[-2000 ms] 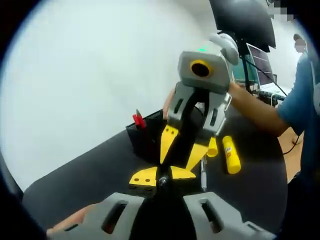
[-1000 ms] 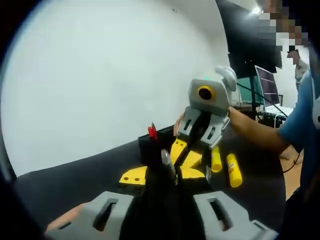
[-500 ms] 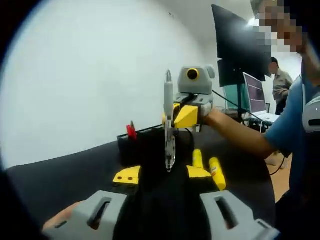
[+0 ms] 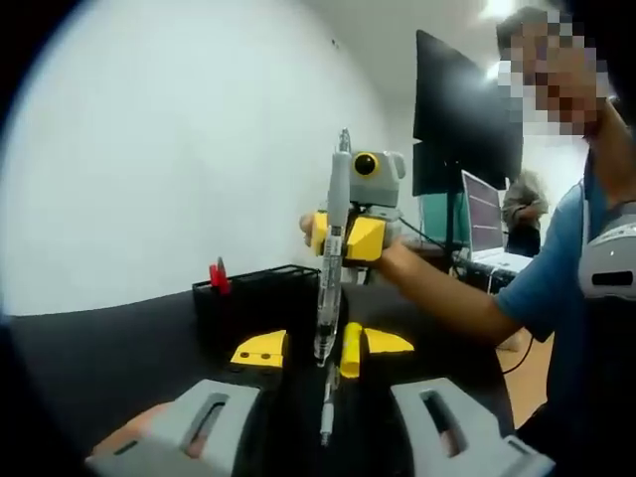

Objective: Pick up pens and glue sticks and place them into the holder.

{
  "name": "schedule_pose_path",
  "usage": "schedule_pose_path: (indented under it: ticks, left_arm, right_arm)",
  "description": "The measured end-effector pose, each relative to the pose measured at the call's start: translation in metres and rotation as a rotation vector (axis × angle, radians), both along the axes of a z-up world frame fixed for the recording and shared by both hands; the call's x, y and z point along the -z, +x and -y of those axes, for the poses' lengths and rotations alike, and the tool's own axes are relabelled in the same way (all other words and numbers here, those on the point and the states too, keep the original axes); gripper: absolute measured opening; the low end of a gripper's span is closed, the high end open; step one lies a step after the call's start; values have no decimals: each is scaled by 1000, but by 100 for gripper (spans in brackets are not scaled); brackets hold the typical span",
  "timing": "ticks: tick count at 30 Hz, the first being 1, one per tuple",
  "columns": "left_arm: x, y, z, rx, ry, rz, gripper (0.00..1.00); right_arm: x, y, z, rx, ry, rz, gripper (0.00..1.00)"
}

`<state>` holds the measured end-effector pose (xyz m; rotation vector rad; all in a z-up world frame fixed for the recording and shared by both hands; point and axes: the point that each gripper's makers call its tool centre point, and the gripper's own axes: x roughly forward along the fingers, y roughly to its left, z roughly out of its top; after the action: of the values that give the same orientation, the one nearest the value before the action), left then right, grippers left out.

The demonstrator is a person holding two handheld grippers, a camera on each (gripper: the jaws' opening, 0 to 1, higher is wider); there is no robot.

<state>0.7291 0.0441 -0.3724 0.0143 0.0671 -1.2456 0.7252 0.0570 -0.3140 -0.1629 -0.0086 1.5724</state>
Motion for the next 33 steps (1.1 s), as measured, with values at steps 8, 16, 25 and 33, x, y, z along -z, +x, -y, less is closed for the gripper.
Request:
schedule_pose_path:
  ticks: [8, 16, 25, 33]
  left_arm:
    - [1, -3, 3, 7, 29, 14, 10]
    - [1, -5, 4, 3, 48, 28, 7]
    - [9, -4, 5, -1, 91, 27, 6]
    - [15, -4, 5, -3, 105, 20, 6]
  right_arm:
    - [5, -5, -2, -38, -26, 0, 3]
    - [6, -7, -2, -33, -31, 0, 3]
    - [-4, -7, 2, -20, 10, -1, 11]
    - [-23, -7, 4, 5, 66, 17, 11]
